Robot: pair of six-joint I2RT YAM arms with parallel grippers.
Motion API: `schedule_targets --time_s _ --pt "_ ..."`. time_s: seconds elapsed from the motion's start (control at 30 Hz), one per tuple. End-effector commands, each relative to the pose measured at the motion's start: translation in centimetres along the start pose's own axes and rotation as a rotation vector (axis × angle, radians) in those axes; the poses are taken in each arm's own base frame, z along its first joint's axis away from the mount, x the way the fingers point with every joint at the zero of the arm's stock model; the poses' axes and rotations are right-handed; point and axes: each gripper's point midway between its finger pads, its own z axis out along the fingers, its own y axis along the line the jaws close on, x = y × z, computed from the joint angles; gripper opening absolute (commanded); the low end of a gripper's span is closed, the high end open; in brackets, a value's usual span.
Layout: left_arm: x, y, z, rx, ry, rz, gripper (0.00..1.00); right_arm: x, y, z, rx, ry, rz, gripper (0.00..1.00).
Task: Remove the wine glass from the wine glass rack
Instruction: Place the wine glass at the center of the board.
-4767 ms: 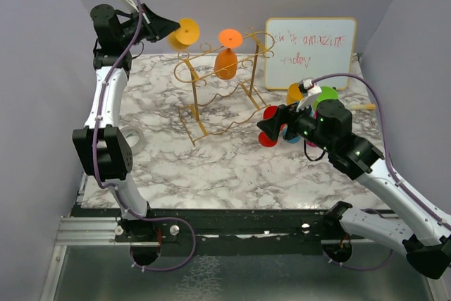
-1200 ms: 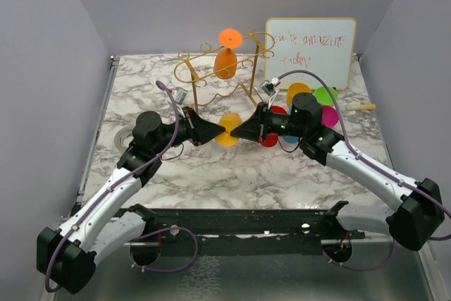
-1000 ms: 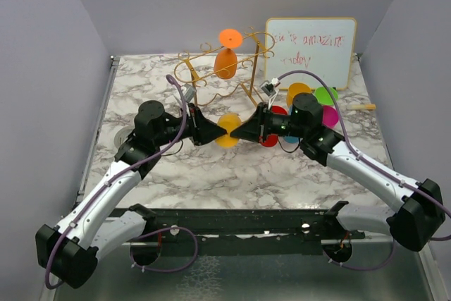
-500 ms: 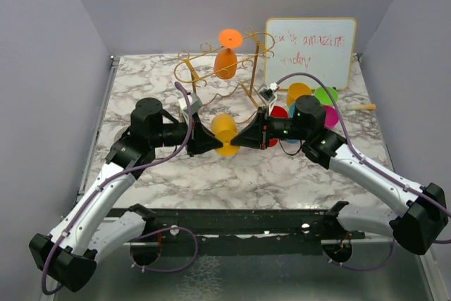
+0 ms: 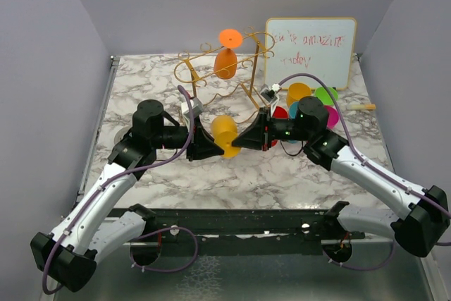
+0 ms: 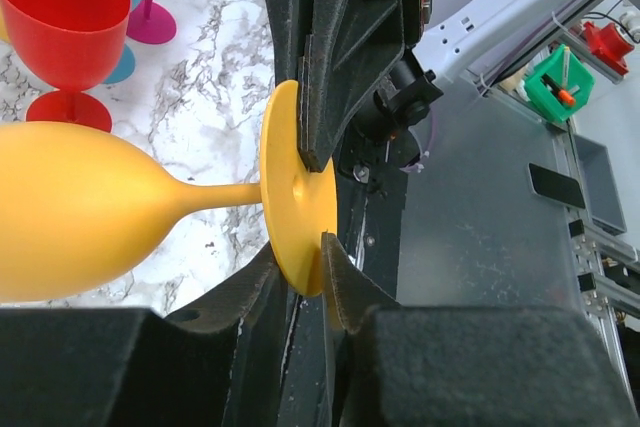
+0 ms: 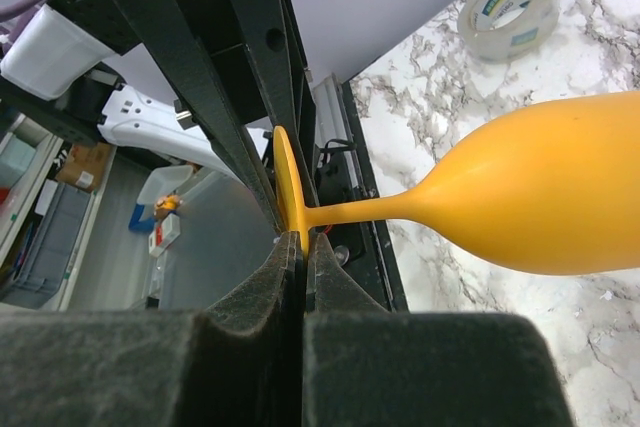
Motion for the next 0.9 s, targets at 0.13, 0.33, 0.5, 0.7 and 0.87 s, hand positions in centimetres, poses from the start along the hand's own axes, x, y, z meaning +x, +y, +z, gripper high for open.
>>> schedule_targets --time_s 0.13,0.33,0.5,0.7,0.87 --pt "-0.6 -0.7 0.0 0.029 -0.037 0.014 0.09 -0.4 -0.1 0.5 -0.034 -0.016 -0.007 0.01" --pt "-0.8 -0.2 0.2 0.014 -0.055 0.012 0.07 -0.2 -0.2 0.3 -0.023 -0.008 -0.025 0.01" --pt "-0.9 0.1 0.3 0.003 -0.072 0.004 0.07 0.0 -0.4 0.3 -0.017 0.003 -0.031 0.02" --pt "-1.5 -0.1 0.3 0.003 -0.098 0.010 0.18 0.2 -0.6 0.4 -0.016 0.015 -0.024 0.02" --pt "-1.5 -0.2 0.3 0.015 -0.094 0.016 0.16 0.2 -0.4 0.4 -0.024 0.014 -0.026 0.02"
